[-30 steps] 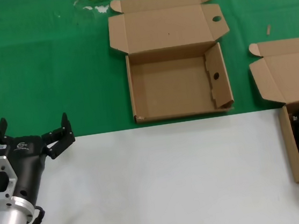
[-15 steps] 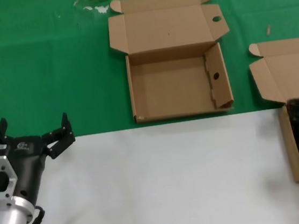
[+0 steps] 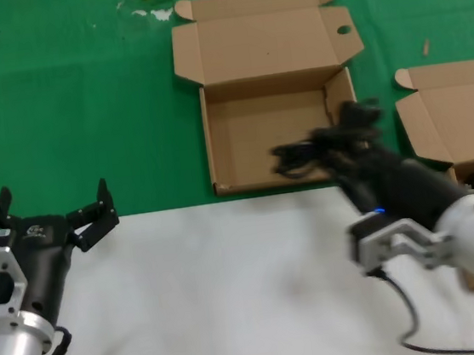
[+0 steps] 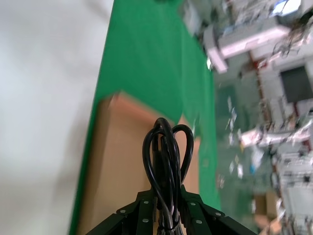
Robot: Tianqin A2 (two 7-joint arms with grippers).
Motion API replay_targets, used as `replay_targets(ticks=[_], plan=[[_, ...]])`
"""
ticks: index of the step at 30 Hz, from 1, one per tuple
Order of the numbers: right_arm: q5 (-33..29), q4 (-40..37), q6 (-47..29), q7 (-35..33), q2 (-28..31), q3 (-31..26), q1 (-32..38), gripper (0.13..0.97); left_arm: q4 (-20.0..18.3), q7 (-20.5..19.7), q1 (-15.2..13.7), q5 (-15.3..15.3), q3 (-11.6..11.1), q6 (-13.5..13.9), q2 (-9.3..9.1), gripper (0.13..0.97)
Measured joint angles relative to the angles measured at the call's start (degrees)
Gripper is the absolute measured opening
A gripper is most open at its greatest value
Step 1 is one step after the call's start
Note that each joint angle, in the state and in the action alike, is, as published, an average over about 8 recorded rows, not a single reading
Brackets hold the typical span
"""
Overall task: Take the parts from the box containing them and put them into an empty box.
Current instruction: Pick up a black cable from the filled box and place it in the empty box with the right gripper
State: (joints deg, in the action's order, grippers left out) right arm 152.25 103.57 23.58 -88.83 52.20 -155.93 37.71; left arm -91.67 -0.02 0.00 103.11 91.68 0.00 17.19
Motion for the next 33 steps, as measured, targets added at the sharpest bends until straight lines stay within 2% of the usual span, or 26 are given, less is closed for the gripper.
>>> replay_targets(ticks=[7, 12, 20, 29, 33], plan=[[-4.3, -10.7, -2.0, -3.2, -14.1, -1.4, 4.5, 0.213, 0.0, 0.0, 0.0, 0.0, 0.0, 0.0, 0.00, 0.966], [-8.2, -17.0, -3.4, -2.2, -19.6, -1.5, 6.1, 0.213, 0.0, 0.0, 0.0, 0.0, 0.0, 0.0, 0.00, 0.966], [-9.2, -18.5, -3.7, -1.8, -20.7, -1.5, 6.4, 0.213, 0.0, 0.0, 0.0, 0.0, 0.0, 0.0, 0.00, 0.966], [-9.2, -18.5, -3.7, -1.8, -20.7, -1.5, 6.4, 0.279, 0.0, 0.0, 0.0, 0.0, 0.0, 0.0, 0.00, 0.966], [-9.2, -18.5, -3.7, -1.8, -20.7, -1.5, 6.4, 0.343, 0.0, 0.0, 0.0, 0.0, 0.0, 0.0, 0.00, 0.966]])
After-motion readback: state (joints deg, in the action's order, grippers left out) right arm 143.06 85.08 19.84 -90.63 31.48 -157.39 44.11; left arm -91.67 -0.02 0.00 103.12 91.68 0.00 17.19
